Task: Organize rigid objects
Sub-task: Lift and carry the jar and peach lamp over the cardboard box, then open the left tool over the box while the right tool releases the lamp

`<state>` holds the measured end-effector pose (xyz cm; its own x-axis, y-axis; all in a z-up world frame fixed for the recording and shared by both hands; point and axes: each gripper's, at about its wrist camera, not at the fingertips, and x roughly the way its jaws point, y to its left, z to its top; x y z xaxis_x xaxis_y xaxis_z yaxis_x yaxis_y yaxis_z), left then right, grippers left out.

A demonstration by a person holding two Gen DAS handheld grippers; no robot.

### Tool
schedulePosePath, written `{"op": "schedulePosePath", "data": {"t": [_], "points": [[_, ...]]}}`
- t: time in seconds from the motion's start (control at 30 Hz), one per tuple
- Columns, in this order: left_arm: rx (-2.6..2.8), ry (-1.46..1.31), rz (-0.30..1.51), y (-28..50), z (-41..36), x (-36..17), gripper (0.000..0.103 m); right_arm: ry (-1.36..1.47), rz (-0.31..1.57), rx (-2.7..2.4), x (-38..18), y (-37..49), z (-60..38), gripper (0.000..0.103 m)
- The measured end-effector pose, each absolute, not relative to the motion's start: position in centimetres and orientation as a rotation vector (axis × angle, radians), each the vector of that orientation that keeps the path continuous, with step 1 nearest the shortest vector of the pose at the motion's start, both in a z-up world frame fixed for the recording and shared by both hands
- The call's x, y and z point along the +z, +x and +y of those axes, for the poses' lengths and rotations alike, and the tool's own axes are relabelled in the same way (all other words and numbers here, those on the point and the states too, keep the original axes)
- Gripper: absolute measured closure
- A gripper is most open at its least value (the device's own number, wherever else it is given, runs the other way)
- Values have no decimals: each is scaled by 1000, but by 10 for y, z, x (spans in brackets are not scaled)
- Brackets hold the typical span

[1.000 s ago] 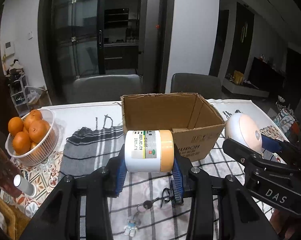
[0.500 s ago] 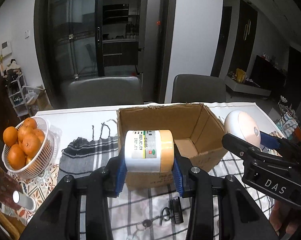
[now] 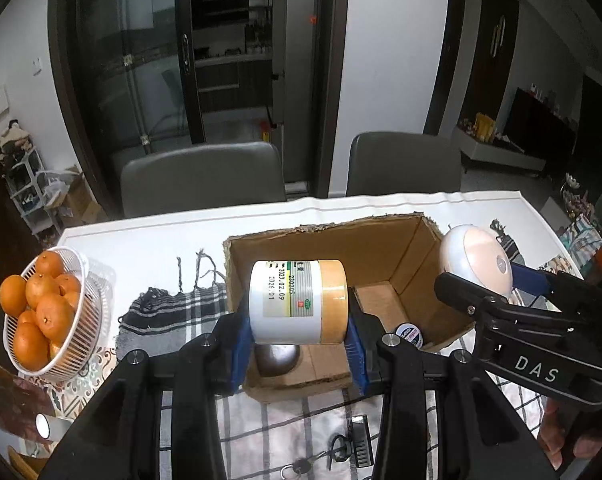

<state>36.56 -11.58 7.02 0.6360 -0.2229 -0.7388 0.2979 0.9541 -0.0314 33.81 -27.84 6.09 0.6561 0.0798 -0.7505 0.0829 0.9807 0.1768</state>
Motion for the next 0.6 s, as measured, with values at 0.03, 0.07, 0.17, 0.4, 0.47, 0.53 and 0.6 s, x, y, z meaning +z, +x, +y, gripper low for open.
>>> {"op": "schedulePosePath", "data": {"t": [0.03, 0.07, 0.17, 0.4, 0.47, 0.53, 0.6], "points": [[-300, 94, 840, 369, -116, 69, 63, 201, 870, -4, 60, 343, -280, 28], [-300, 92, 849, 372, -117, 67, 63, 197, 885, -5, 58, 347, -281, 28], [-299, 86, 884, 382, -119, 61, 63, 186, 916, -8, 55, 355, -281, 28], [-288, 78, 964, 400, -123, 45, 63, 203, 991, -17, 45, 373, -285, 28], [-287, 81, 981, 403, -123, 41, 63, 204, 1007, -18, 41, 377, -285, 28], [-278, 90, 991, 405, -124, 37, 63, 202, 1023, -23, 36, 380, -285, 28], [-274, 103, 991, 405, -125, 36, 63, 195, 1034, -27, 32, 382, -284, 28]]}}
